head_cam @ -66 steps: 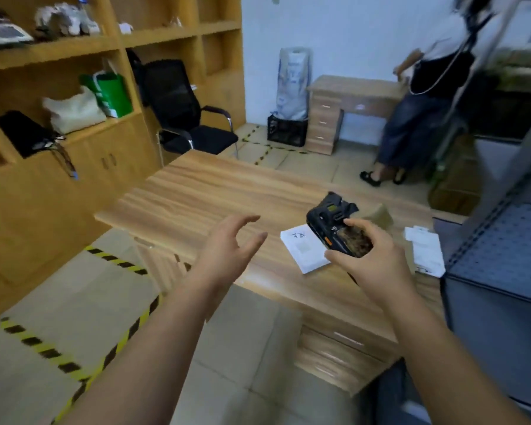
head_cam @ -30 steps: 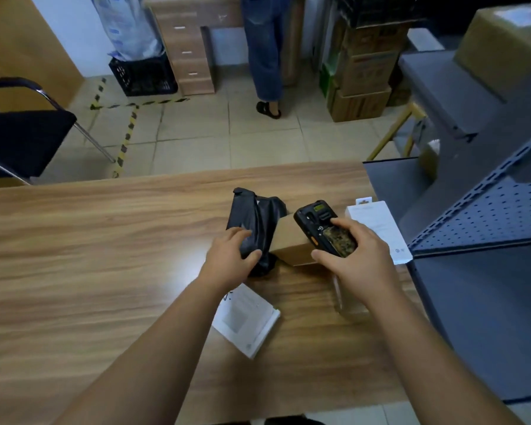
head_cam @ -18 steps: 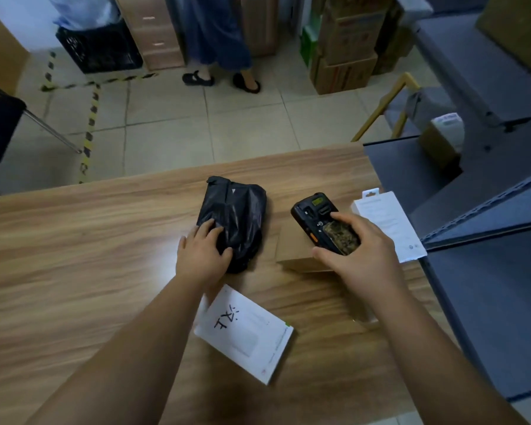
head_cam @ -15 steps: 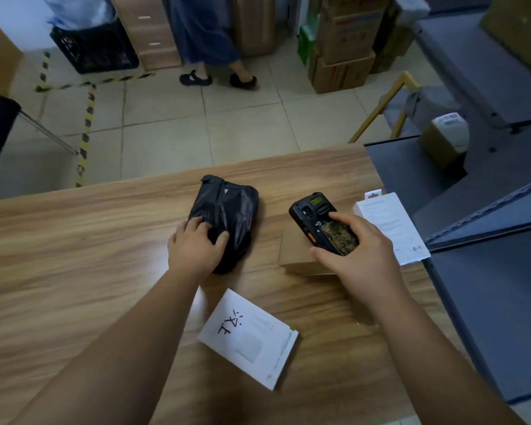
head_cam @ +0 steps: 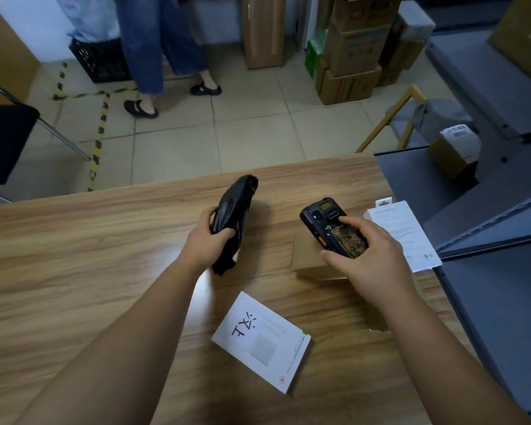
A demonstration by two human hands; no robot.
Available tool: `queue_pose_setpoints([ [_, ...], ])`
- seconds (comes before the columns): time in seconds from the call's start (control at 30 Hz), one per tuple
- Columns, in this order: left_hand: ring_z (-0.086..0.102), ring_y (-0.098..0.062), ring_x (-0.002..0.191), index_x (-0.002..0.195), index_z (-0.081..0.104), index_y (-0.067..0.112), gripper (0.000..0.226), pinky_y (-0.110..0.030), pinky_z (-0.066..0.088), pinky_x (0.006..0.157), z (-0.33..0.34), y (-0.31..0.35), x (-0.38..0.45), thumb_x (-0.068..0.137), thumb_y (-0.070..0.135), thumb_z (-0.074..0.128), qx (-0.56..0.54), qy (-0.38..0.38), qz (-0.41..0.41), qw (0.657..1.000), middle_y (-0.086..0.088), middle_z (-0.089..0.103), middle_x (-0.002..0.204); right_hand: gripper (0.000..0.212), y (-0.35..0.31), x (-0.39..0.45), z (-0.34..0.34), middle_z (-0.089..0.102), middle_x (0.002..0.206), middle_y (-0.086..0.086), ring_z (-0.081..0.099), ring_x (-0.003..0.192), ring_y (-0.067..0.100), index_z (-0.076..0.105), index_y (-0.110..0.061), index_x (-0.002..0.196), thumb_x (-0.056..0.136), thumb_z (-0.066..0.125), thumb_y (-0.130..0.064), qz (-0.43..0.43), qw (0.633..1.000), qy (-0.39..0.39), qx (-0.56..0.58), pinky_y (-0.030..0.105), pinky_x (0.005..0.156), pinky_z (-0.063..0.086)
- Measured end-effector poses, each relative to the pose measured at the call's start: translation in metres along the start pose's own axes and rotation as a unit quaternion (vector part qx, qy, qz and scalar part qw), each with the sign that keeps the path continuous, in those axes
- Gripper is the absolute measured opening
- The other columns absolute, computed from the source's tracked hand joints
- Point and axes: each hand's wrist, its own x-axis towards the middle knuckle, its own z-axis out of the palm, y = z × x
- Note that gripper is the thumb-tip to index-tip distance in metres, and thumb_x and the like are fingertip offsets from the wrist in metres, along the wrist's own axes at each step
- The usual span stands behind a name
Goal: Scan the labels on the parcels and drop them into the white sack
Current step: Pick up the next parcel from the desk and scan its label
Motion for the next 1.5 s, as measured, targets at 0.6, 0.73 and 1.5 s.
queue_pose_setpoints([
  [0.6,0.062,-0.027,0.094,0.119,0.055,0.015,0.034,-0.041,0.055,0.077,-0.023,0.017,-0.037,0.086,0.012,0.063,0.045,0.088,-0.044,0.994,-0.009,0.066,0.112,0.063,-0.011,-0.022,-0.025,0.059,0.114,-0.019,0.056,0.107,0.006,0.058,-0.044,0.124,0.066,0.085,-0.040,-0.051,0.998,-0.037,0.006,0.038,0.094,0.051],
  [0.73,0.066,-0.022,0.095,0.121,0.056,0.020,0.032,-0.039,0.056,0.078,-0.042,0.047,-0.072,0.092,0.012,0.065,-0.183,0.104,0.004,0.978,-0.004,0.068,0.112,0.065,-0.041,-0.023,-0.039,0.059,0.116,-0.015,0.057,0.108,0.009,0.059,-0.044,0.124,0.065,0.086,-0.039,-0.095,0.993,-0.063,0.019,0.036,0.094,0.050],
  [1.5,0.067,-0.019,0.104,0.114,0.055,0.030,0.023,-0.047,0.055,0.092,-0.158,0.113,-0.182,0.096,0.017,0.061,-0.330,0.252,0.176,0.893,0.006,0.068,0.114,0.063,-0.168,-0.076,-0.049,0.064,0.097,-0.015,0.062,0.081,0.004,0.061,-0.048,0.110,0.051,0.083,-0.050,-0.206,0.951,-0.220,-0.064,0.028,0.070,0.055],
])
